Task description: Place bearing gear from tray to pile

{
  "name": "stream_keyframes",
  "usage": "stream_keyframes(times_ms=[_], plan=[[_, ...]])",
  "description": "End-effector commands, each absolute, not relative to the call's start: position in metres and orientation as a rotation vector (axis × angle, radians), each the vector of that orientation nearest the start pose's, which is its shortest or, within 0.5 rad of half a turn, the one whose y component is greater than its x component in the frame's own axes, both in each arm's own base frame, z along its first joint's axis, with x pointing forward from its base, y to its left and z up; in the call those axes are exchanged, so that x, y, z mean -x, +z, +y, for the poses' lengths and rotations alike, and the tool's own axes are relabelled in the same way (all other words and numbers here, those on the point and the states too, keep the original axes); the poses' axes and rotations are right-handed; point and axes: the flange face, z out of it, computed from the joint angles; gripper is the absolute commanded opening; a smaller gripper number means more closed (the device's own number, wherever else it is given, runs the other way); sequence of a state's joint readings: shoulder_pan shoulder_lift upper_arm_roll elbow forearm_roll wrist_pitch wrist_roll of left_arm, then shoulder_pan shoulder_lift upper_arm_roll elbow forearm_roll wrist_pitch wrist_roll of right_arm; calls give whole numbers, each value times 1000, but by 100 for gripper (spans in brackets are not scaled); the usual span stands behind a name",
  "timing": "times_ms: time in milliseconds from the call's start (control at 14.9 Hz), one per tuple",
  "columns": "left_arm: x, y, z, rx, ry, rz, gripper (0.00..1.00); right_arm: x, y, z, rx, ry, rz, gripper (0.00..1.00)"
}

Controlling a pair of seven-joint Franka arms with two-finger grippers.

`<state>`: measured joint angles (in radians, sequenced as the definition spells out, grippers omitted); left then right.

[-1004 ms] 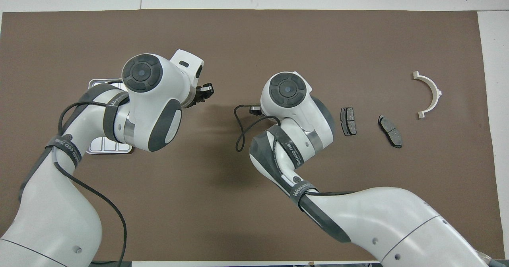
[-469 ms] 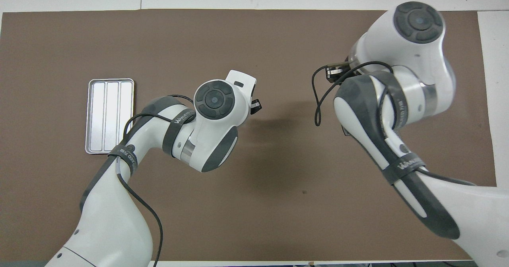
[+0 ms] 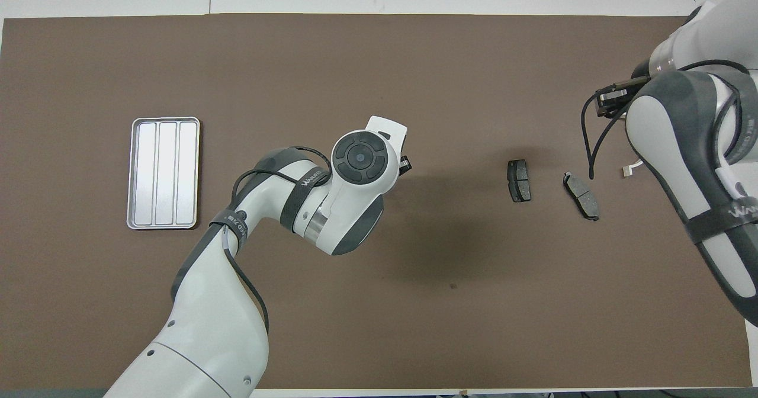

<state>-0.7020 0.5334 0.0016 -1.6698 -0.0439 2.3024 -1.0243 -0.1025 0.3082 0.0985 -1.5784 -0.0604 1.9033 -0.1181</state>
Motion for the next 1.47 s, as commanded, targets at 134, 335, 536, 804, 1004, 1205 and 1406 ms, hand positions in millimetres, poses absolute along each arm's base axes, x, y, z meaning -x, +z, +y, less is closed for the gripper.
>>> stream_keyframes(times_ms=[134,335,536,804,1004,1205,1406], plan=[[-537,297,-461,3164,-73,-582,17,-649,437,-57,3139,-35,-294,4],[-538,295,-458,3159,-71,-584,24,-645,418,-62,3139,-35,-295,4],[-536,294,-457,3144,-52,-588,87,-643,403,-69,3138,-56,-314,4],[-546,305,-441,3085,-9,-628,100,-646,380,-69,3137,-81,-317,4],[-565,364,-399,3075,-38,-714,100,-648,362,-70,3133,-83,-314,4],[-582,417,-339,3059,-24,-779,100,-651,344,-68,3131,-106,-314,4],[-598,479,-236,3082,24,-666,100,-653,327,-63,3127,-119,-323,4]])
